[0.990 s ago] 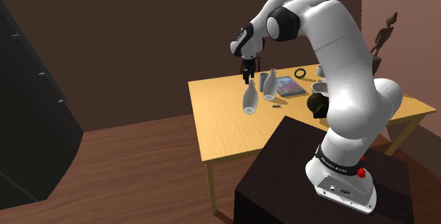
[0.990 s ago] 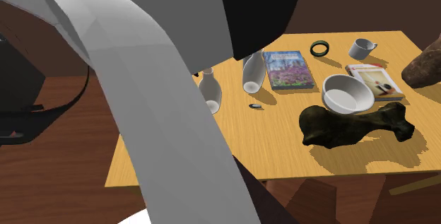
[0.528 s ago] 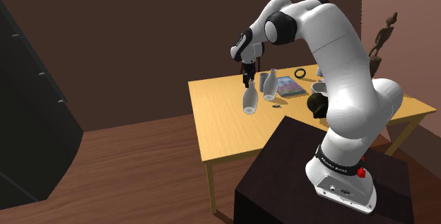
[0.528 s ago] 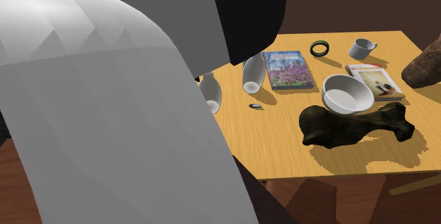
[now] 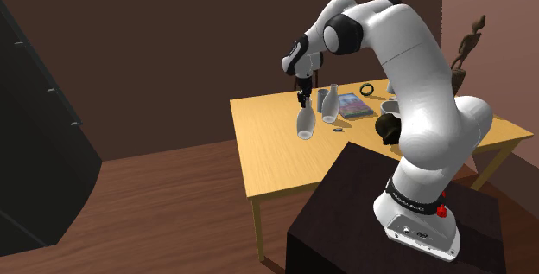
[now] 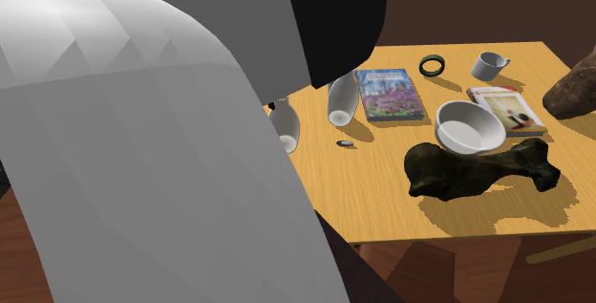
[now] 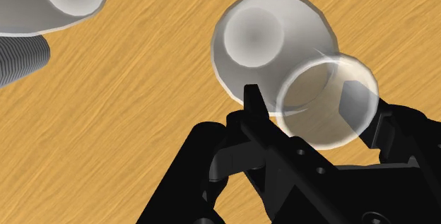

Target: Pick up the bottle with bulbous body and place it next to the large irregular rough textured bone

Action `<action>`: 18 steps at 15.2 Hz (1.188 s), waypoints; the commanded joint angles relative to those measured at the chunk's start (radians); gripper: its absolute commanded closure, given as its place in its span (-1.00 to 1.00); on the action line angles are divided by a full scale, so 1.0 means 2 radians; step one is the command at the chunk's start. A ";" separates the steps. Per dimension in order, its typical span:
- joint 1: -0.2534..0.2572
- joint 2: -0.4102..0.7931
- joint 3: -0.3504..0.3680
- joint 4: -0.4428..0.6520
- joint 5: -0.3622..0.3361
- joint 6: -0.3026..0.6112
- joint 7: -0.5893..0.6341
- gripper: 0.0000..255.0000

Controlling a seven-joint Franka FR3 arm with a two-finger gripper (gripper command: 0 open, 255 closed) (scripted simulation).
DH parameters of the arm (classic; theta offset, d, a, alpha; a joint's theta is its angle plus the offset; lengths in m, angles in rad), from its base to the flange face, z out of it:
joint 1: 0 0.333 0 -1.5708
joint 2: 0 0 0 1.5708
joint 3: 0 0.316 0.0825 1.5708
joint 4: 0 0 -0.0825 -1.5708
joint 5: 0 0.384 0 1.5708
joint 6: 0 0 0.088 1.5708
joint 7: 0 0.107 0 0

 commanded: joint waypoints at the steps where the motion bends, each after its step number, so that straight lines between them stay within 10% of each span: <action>1: 0.000 0.000 0.000 0.000 0.000 0.000 0.000 1.00; 18: 0.009 -0.048 -0.012 -0.003 -0.013 -0.045 0.004 1.00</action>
